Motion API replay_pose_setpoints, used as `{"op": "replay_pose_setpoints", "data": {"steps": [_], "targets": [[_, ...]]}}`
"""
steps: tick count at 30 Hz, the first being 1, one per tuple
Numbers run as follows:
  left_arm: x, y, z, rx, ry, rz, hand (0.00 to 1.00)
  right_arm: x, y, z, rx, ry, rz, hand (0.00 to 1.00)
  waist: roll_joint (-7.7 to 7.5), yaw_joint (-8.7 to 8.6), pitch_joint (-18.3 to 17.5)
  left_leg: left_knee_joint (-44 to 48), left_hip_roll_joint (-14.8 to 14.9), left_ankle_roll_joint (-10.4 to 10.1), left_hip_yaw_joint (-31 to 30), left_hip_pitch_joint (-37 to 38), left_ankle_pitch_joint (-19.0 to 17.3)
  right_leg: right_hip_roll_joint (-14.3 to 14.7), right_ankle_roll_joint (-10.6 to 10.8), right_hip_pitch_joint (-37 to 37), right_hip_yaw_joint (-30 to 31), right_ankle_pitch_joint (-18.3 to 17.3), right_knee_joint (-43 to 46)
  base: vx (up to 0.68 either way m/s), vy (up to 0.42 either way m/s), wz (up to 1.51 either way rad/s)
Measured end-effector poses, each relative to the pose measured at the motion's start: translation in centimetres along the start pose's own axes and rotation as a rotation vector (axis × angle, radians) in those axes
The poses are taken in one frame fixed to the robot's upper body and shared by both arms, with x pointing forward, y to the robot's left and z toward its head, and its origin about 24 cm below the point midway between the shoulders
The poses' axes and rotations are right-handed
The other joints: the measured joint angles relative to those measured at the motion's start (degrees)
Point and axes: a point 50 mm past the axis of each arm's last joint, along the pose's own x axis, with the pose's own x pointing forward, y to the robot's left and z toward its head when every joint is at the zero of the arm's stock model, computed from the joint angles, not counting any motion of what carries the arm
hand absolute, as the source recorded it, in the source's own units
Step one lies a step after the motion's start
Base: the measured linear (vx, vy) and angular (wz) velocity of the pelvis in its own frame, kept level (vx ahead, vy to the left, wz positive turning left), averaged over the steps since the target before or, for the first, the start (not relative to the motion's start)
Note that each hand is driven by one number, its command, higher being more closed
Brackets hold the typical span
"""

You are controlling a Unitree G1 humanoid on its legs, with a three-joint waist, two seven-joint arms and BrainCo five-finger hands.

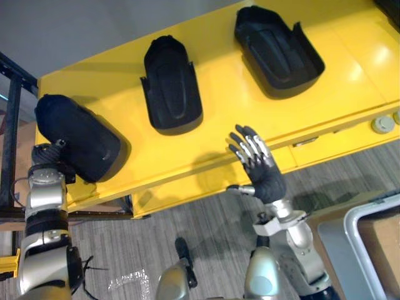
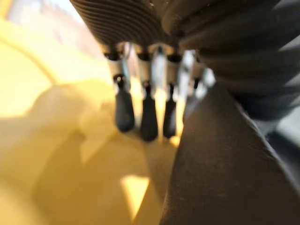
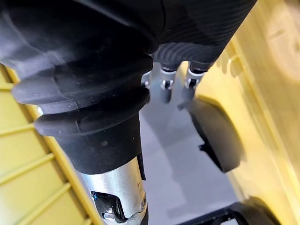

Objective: Walk over and take plastic housings, then place them on the shelf

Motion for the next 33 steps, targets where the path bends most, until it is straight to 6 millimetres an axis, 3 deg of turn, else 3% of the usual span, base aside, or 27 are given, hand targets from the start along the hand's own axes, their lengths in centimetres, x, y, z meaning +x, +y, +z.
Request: {"op": "replay_pose_setpoints", "data": {"steps": [6, 10, 12, 15, 17, 20, 21, 23, 25, 33], "targets": [[-0.1, 1.9, 2.4, -0.150, -0.105, 0.299, 0.00, -0.7, 0.0, -0.4, 0.010, -0.001, -0.038, 0.00, -0.11, -1.06, -0.05, -0.10, 0.24, -0.02, 0.04, 0.29, 0.01, 0.33, 0.02, 0.21, 0.12, 0.11, -0.01, 0.00, 0.000, -0.01], [-0.5, 1.8, 4.3, -0.216, -0.217, 0.346, 0.00, -1.5, 0.0, -1.7, 0.025, 0.055, -0.058, 0.00, -0.23, -1.42, -0.11, -0.86, 0.66, -0.26, 0.62, 2.21, 0.15, 0.99, -0.08, 2.03, 0.36, 0.52, -1.20, 0.00, -0.004, -0.10], [-1.1, 1.5, 6.5, -0.263, -0.341, 0.349, 0.00, -2.1, -0.1, -1.9, 0.028, 0.066, -0.074, 0.00, -0.47, -1.46, -0.23, -1.00, 0.81, -0.26, 0.96, 2.69, 0.14, 1.31, 0.14, 2.98, 0.35, 1.08, -2.52, -0.01, 0.002, -0.06], [-2.0, 0.6, 8.1, -0.272, -0.482, 0.304, 0.00, -2.3, -0.1, -2.0, 0.026, 0.060, -0.078, 0.00, -1.00, -1.53, -0.50, -1.03, 0.77, -0.26, 1.04, 2.95, 0.14, 1.39, 0.34, 3.83, 0.20, 1.60, -3.76, 0.00, 0.000, 0.00], [-2.9, 0.2, 9.0, -0.272, -0.587, 0.278, 0.00, -2.4, -0.2, -2.0, 0.027, 0.051, -0.087, 0.00, -1.60, -1.44, -1.21, -1.50, 0.78, -0.26, 1.01, 3.18, 0.15, 1.59, 0.34, 4.25, 0.00, 2.14, -4.65, 0.00, 0.000, 0.00], [-5.8, 0.6, 11.0, -0.341, -0.818, 0.214, 0.00, -2.7, -0.5, -2.5, 0.035, 0.051, -0.134, 0.00, -2.97, -1.55, -2.49, -2.69, 0.63, -0.25, 0.75, 5.22, 0.16, 1.82, 0.51, 7.43, -0.88, 3.12, -7.61, 0.05, 0.017, 0.03], [-7.5, 0.6, 11.3, -0.381, -0.910, 0.167, 0.00, -3.1, -0.6, -2.5, 0.038, 0.048, -0.162, 0.00, -3.16, -1.51, -4.46, -3.12, 0.45, -0.25, 0.09, 5.30, 0.16, 1.79, 0.63, 8.43, -1.61, 3.46, -9.00, 0.07, 0.021, 0.20], [-10.3, 0.5, 11.2, -0.446, -1.020, 0.092, 0.00, -3.3, -0.7, -2.4, 0.046, 0.033, -0.191, 0.00, -3.33, -1.31, -6.93, -3.45, 0.18, -0.25, -0.55, 5.86, 0.15, 1.68, 0.90, 10.54, -2.84, 3.87, -11.08, 0.10, 0.017, 0.24], [-13.4, 0.3, 9.5, -0.493, -1.078, 0.018, 0.00, -3.2, -0.6, -2.4, 0.039, 0.016, -0.222, 0.00, -3.30, -1.13, -10.25, -3.46, 0.08, -0.25, -1.33, 6.65, 0.15, 1.70, 1.06, 13.44, -4.64, 3.99, -13.22, 0.09, -0.003, 0.25], [-20.6, 0.1, 5.0, -0.561, -1.086, -0.115, 0.00, -3.6, -1.3, -3.5, -0.014, 0.062, -0.300, 0.00, -1.82, 1.25, -13.11, -3.56, 0.37, -0.28, -2.97, 7.53, 0.12, 2.28, 1.01, 17.97, -8.12, 4.37, -15.66, -0.02, 0.000, 0.17]]}}
